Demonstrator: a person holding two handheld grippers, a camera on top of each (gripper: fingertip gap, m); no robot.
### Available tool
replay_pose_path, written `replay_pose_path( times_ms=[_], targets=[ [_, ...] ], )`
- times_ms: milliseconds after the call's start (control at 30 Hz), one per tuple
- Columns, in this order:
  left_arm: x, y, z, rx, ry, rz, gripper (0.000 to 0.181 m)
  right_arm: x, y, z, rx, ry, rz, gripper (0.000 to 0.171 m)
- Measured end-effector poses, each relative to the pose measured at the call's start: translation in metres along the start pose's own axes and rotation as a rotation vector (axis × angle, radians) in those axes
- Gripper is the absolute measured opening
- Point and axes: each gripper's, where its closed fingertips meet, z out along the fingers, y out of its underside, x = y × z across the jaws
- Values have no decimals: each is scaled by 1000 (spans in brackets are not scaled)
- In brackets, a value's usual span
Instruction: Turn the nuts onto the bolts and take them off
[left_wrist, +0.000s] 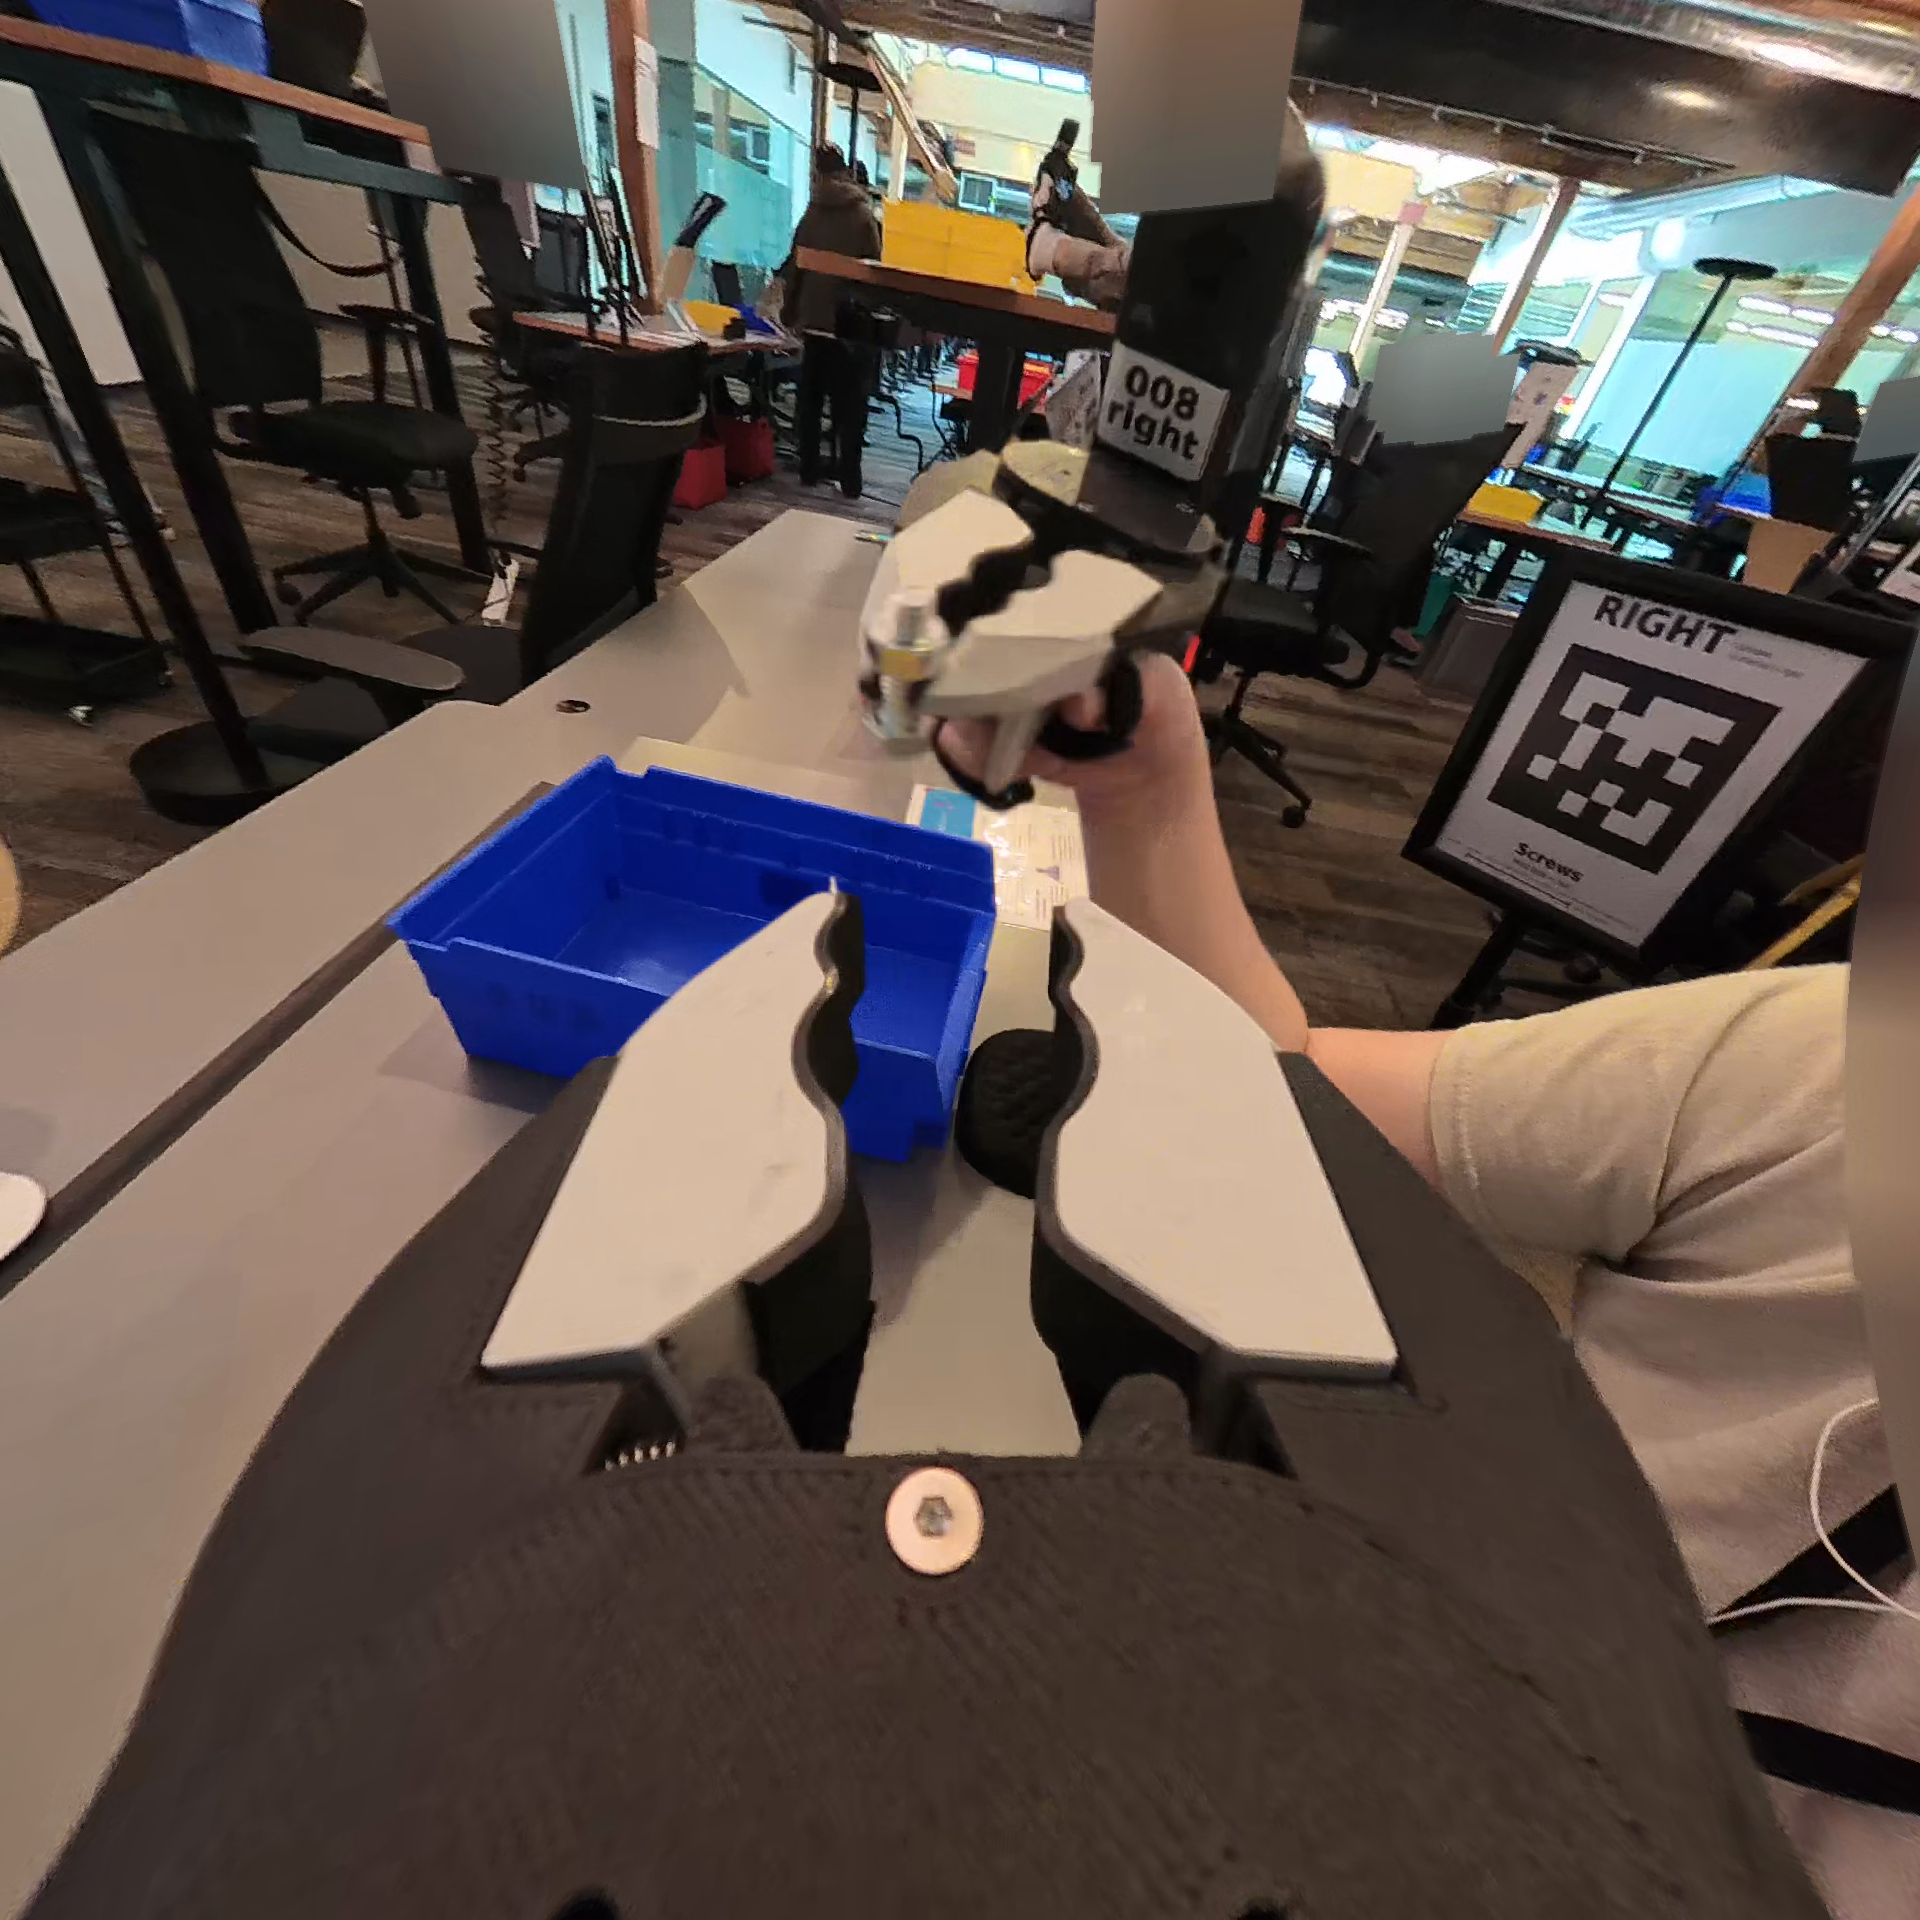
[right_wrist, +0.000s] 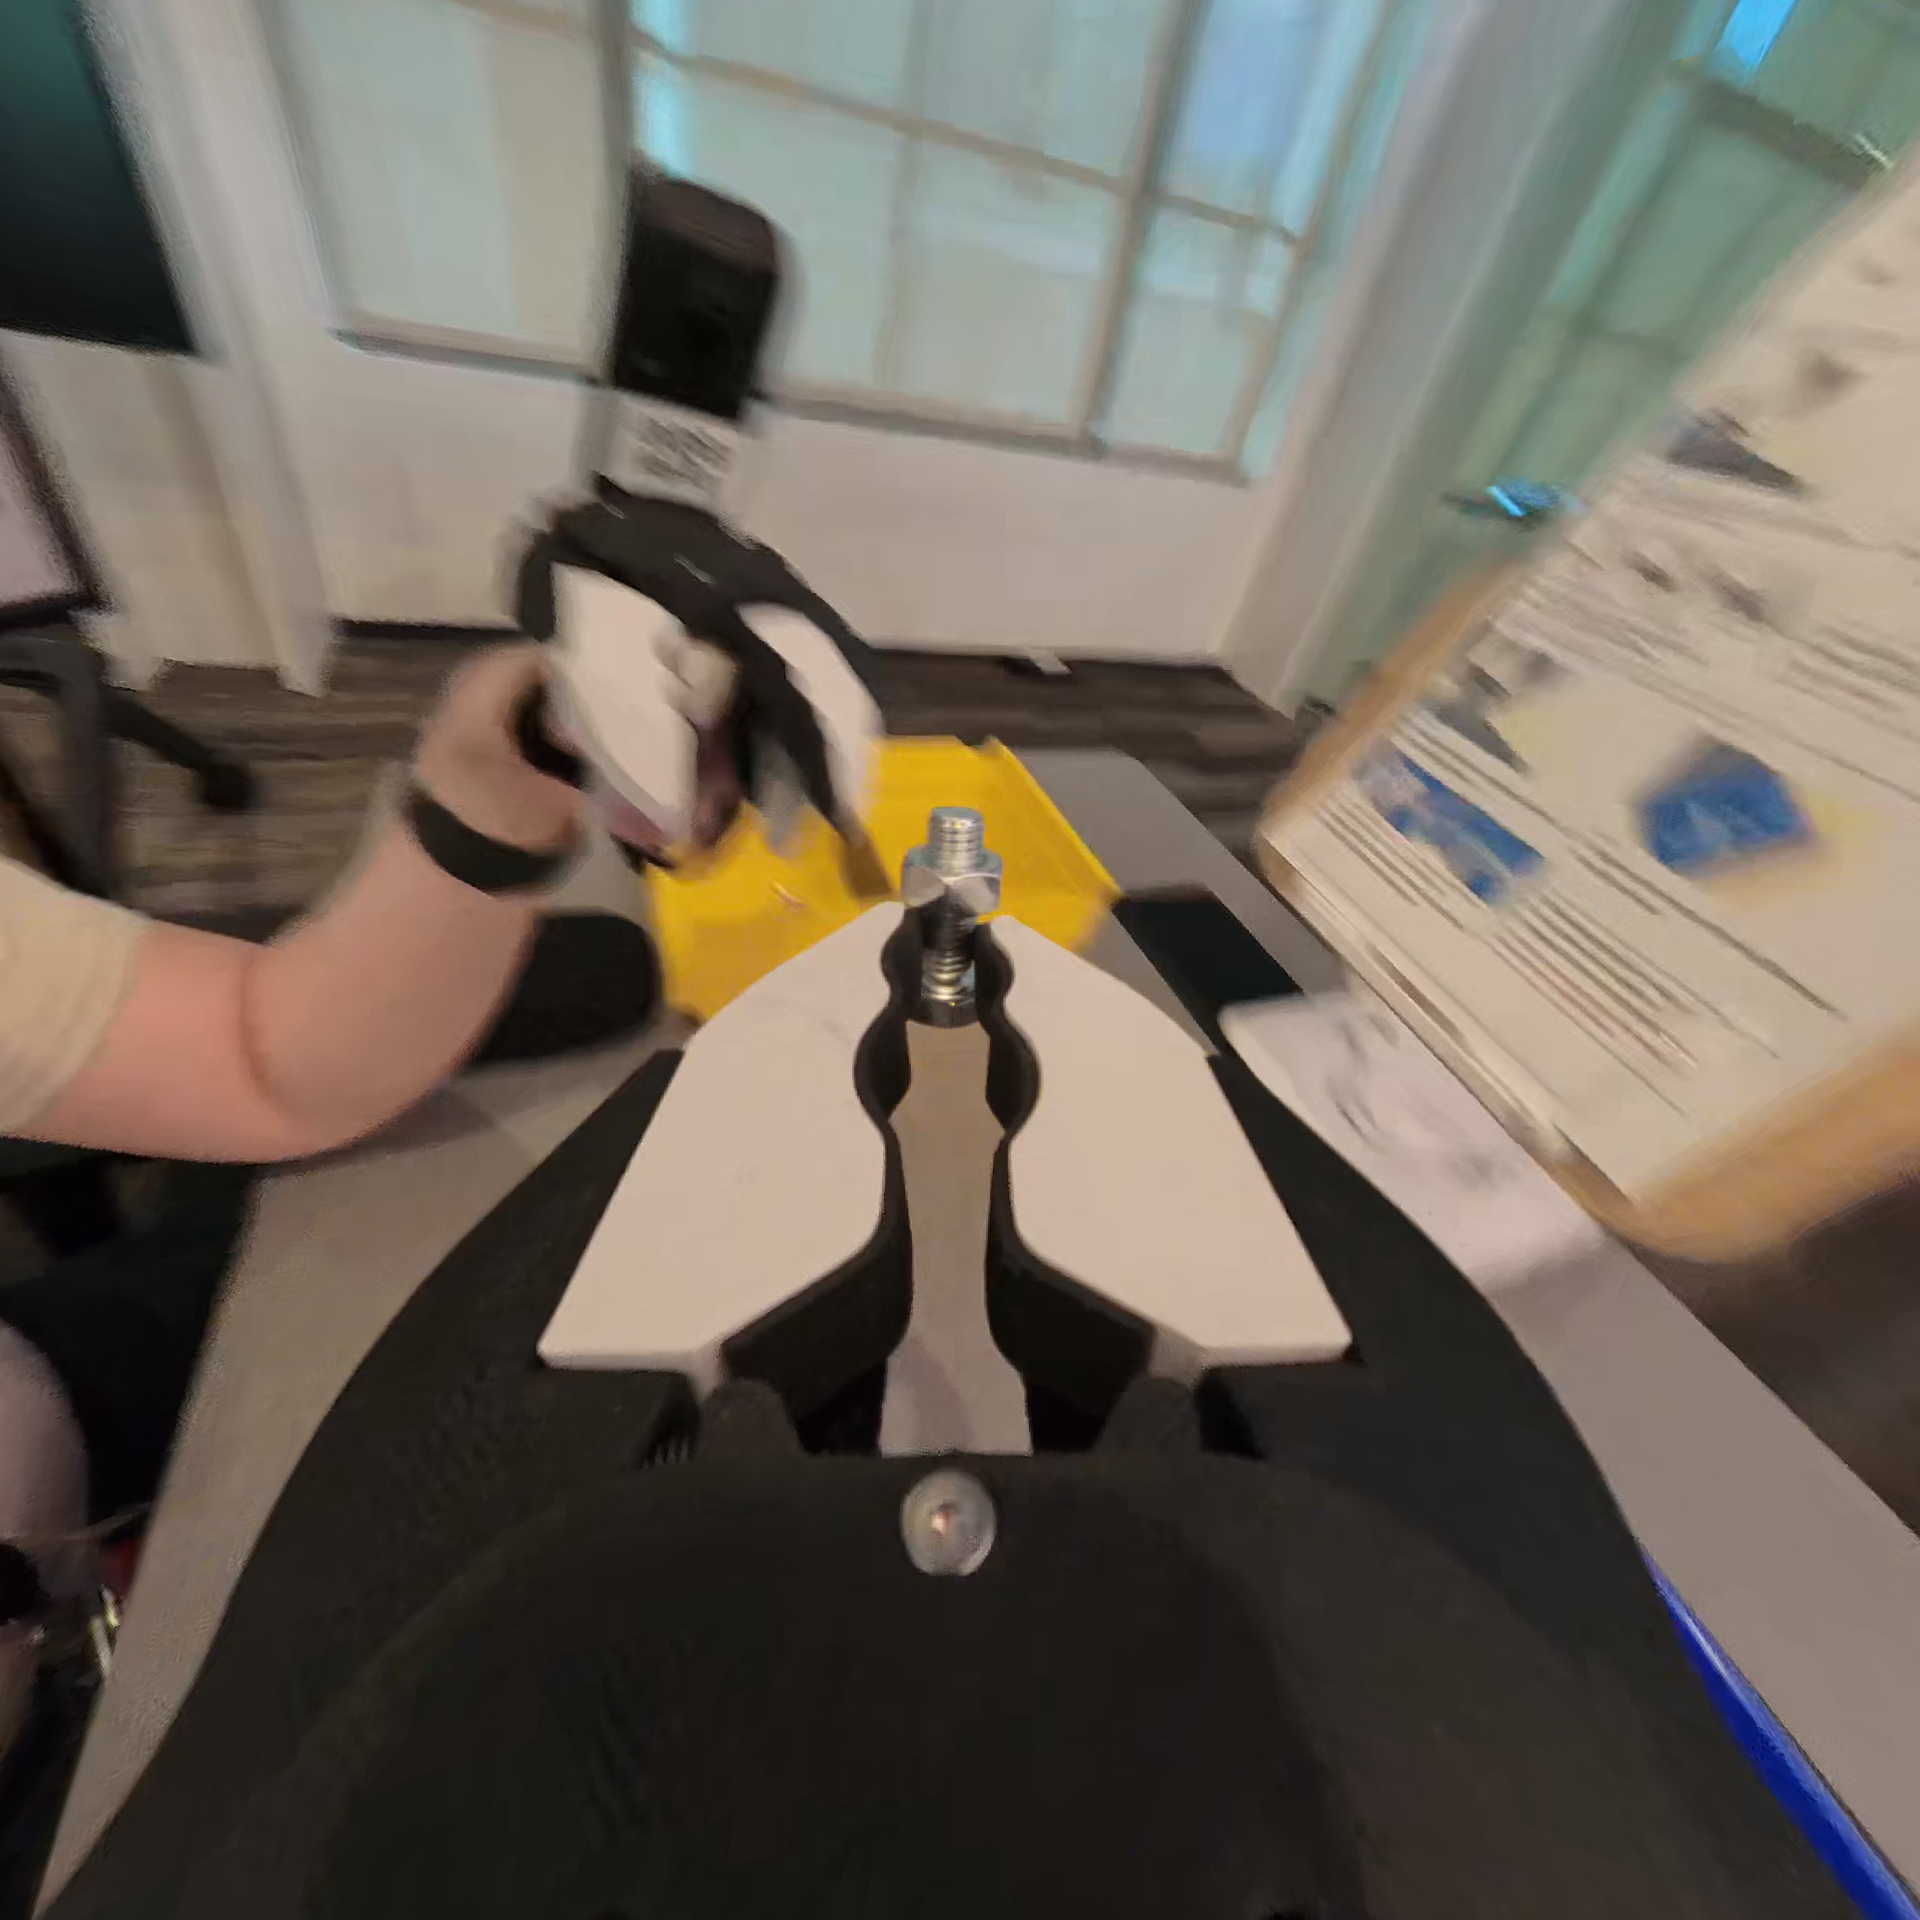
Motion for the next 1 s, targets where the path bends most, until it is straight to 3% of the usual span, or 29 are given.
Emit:
replay_pose_path(
  times_ms=[100,233,433,633,1000],
  targets=[
    [-4,-5,-14,28,-23,-1,30,63,74,-54,-351,294,119,10],
    [-7,-4,-23,23,-25,-25,29,106,188,-114,-788,505,454,10],
    [-8,-1,-25,3,-38,-25,28,108,283,-128,-1155,511,711,11],
    [-7,2,-25,-13,-42,-24,28,101,329,-140,-1328,482,828,11],
    [-15,6,-23,-34,-81,-42,27,112,354,-158,-1367,622,934,10]
  ],
)
